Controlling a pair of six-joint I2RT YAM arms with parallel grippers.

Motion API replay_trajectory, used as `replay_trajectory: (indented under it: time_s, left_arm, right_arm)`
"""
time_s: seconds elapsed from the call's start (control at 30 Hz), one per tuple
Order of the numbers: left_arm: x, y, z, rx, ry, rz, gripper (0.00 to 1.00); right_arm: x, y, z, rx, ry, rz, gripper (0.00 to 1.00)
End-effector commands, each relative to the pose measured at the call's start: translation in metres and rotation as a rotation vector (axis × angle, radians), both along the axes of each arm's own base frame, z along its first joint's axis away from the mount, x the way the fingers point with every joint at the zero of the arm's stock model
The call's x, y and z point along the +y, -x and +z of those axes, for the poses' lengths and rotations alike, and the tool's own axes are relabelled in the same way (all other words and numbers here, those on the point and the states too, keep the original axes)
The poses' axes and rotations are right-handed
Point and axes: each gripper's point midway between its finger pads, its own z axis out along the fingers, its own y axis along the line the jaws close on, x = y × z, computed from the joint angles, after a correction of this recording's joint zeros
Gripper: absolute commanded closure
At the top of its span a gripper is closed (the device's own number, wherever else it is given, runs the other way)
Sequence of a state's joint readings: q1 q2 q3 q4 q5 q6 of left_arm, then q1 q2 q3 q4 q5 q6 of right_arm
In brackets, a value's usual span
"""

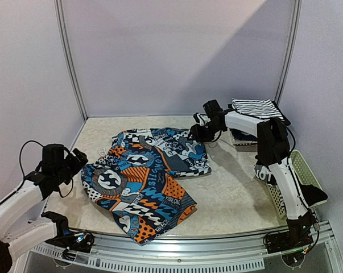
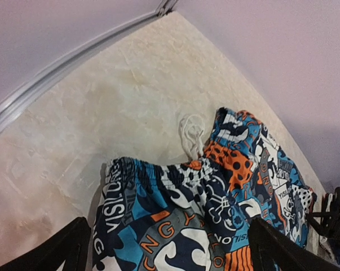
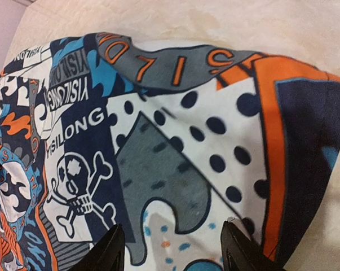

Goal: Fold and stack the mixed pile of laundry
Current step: Adjust the flattened shorts at the center of the board.

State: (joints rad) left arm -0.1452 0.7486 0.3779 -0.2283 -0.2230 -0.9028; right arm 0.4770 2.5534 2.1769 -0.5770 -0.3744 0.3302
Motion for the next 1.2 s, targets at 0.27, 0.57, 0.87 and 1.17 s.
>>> replay_trajectory:
  time_s: [0.27,0.57,0.87,1.17]
  left_arm:
    - [-0.048,-0.104,0.051,0.076,-0.24,-0.361,0.32]
    - [-0.081,-0.219,-0.021,0.315,-0.211,-0.564,0.39]
    - [-0.064,-0.251,-0.079,0.454,-0.134,-0.543,0.42]
    - [-0.075,-0.261,-0.103,0.464,-0.05,-0.567,0.53]
  right_arm:
    - [0.014,0.11,0.086,-0.136,0.058,0.104,0.38]
    - [0.069,0.246,0.1,-0.147,-0.008,0.349,0.36]
    - [0.096,0.337,0.083,-0.114,-0.006,0.512,0.36]
    - [0.137,0.376,0.087,-0.122,-0.145,0.635,0.36]
